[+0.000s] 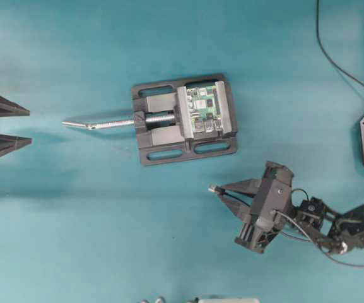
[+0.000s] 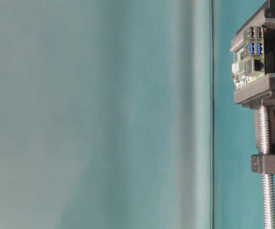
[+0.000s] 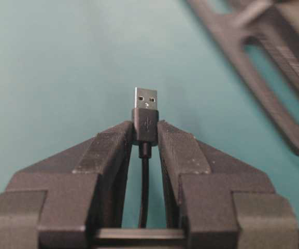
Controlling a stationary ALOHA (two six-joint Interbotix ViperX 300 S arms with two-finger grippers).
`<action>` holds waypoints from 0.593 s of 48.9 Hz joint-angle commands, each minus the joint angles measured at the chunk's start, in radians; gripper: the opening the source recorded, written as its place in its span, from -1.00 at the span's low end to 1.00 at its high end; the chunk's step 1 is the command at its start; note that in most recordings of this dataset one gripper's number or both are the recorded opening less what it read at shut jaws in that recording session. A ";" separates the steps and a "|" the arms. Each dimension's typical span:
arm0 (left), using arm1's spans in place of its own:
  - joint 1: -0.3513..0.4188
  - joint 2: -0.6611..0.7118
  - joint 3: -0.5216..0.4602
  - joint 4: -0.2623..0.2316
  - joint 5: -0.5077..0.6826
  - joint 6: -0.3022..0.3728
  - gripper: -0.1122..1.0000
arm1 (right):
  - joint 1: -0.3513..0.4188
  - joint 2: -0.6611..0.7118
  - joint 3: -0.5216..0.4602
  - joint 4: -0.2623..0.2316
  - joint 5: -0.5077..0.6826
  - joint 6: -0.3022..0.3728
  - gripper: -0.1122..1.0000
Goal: Insert the USB into the fixed PCB.
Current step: 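Lift the USB plug and rotate the right gripper toward the board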
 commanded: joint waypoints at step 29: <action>0.002 0.015 -0.012 0.003 -0.008 -0.014 0.91 | 0.012 0.140 -0.314 0.577 -0.426 -0.295 -0.42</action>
